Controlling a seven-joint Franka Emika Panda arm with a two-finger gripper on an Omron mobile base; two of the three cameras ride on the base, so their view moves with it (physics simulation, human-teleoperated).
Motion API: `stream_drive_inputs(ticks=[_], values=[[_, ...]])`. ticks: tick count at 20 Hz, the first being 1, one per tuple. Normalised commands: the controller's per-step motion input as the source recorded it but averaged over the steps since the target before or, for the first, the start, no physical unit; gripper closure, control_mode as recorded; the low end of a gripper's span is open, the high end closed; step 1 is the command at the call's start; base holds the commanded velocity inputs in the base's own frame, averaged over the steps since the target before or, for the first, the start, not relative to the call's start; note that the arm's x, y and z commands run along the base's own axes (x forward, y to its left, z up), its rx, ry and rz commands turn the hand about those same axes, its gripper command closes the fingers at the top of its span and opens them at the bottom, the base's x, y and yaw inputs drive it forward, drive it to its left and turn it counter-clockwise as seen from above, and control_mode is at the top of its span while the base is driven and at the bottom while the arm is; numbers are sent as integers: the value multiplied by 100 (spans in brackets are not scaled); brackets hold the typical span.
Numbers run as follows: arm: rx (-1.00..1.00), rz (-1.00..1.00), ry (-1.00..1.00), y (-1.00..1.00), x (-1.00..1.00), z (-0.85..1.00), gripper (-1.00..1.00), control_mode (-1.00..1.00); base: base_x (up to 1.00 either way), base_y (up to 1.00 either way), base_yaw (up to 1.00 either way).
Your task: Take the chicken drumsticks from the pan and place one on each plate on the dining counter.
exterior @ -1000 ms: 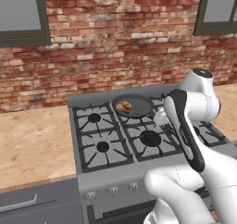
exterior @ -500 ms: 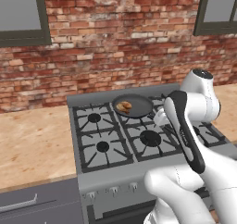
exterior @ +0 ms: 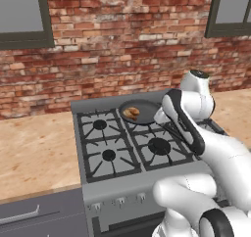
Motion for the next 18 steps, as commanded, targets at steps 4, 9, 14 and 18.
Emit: stream_drive_inputs(ticks=[4,9,14,18], values=[[0,2,13,0,100,0,-100,-100,0,0,0],[0,-1,7,0,87,-10,-100,-100,0,0,0],[0,-3,0,18,62,-22,-100,-100,0,0,0],[-2,-1,0,43,38,-29,-100,-100,0,0,0]])
